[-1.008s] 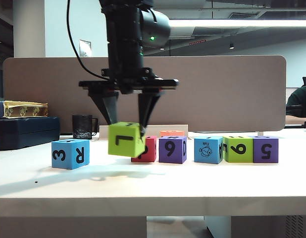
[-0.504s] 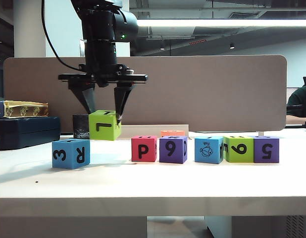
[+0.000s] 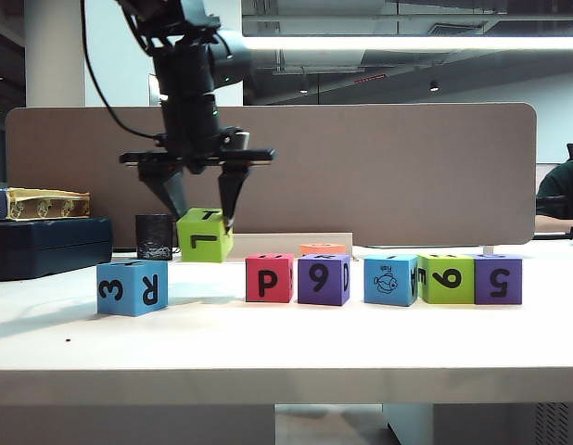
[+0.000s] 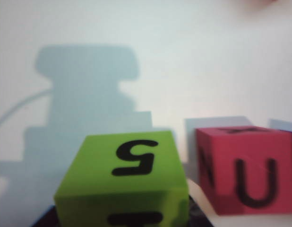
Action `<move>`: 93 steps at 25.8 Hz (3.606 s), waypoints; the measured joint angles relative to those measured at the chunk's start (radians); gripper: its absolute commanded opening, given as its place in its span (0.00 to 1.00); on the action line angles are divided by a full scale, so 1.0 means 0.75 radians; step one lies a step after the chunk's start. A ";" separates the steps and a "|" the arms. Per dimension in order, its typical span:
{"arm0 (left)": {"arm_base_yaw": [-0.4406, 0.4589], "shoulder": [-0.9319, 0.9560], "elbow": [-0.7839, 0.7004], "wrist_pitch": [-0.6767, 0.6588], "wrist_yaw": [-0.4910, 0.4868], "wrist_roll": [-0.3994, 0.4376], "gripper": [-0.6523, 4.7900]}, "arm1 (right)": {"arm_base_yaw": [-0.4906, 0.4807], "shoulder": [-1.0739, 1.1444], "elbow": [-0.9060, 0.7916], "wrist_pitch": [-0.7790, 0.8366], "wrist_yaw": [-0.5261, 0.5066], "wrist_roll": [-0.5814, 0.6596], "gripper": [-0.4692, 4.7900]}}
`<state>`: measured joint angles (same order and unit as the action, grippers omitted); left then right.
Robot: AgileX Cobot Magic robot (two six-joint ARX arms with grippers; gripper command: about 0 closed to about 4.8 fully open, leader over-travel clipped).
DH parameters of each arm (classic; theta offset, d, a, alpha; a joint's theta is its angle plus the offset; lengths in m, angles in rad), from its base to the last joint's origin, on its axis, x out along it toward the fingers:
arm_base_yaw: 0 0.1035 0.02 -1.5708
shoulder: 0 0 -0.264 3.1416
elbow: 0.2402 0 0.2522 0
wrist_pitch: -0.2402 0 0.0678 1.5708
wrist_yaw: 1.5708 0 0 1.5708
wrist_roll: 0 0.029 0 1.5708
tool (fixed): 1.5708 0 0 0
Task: Select the appropriate blocks from the scattered letter blocks on the table and arrange them in a row to spell out "TURING".
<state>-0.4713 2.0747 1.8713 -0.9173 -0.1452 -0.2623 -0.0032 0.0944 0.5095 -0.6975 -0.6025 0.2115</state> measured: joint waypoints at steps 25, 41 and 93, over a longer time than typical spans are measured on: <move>0.017 0.115 0.002 0.022 0.148 0.000 0.64 | 0.000 0.000 0.000 -0.035 0.000 0.000 0.09; 0.017 0.115 0.010 0.040 0.170 0.000 0.81 | 0.000 0.000 0.000 -0.035 0.000 0.000 0.09; 0.008 0.233 0.143 -0.127 0.285 0.144 0.20 | 0.000 0.000 0.000 -0.033 0.000 0.000 0.09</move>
<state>-0.4656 2.2494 1.9785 -1.0126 0.0689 -0.1539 -0.0032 0.0944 0.5095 -0.7219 -0.6025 0.2115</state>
